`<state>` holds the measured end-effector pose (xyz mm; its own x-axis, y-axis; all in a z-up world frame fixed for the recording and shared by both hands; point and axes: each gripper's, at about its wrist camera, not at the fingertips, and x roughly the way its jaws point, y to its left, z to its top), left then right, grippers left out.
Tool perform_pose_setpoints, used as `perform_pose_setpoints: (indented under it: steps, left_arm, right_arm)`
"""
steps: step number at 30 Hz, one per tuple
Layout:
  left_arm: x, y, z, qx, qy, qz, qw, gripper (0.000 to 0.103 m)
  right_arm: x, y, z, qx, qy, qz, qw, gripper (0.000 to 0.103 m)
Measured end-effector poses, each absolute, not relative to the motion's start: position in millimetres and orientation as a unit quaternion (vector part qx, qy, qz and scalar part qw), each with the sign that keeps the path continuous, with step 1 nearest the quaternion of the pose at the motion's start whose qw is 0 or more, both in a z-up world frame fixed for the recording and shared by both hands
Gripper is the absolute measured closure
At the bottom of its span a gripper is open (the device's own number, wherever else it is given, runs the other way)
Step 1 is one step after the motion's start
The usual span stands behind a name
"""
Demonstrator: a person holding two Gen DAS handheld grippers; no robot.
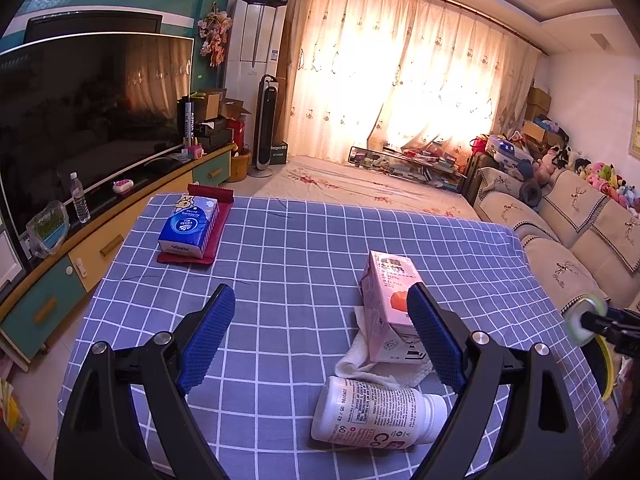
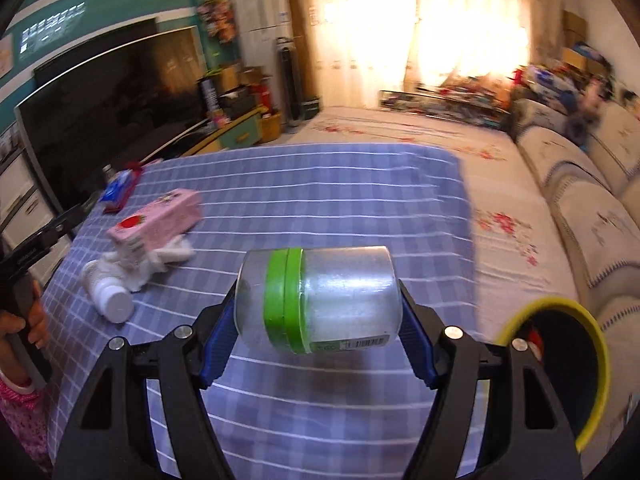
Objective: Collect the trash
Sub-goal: 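Carry the clear jar over the yellow bin and open the right gripper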
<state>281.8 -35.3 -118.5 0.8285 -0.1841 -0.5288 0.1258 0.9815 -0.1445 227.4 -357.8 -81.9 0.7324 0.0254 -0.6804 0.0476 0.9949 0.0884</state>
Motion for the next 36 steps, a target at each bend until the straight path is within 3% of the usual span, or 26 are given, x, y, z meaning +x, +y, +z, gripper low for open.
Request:
perform_pose_setpoints:
  steps: [11,25,36]
  left_arm:
    - [281.7,-35.3,-118.1,-0.051,0.281,-0.081,0.955,0.016]
    - [281.8,-34.9,-119.0,-0.05,0.281,-0.081,0.955,0.016]
    - [281.2,-33.6,-119.5,-0.049,0.283,-0.083,0.954,0.016]
  right_arm:
    - [182.5,-504.2,-143.1,0.136,0.413,-0.207,0.876,0.036]
    - [178.2,-536.4,-181.9,0.155,0.448,-0.252,0.844,0.033]
    - [187.3,-488.7,-108.5,0.117,0.365,-0.227,0.895,0.026]
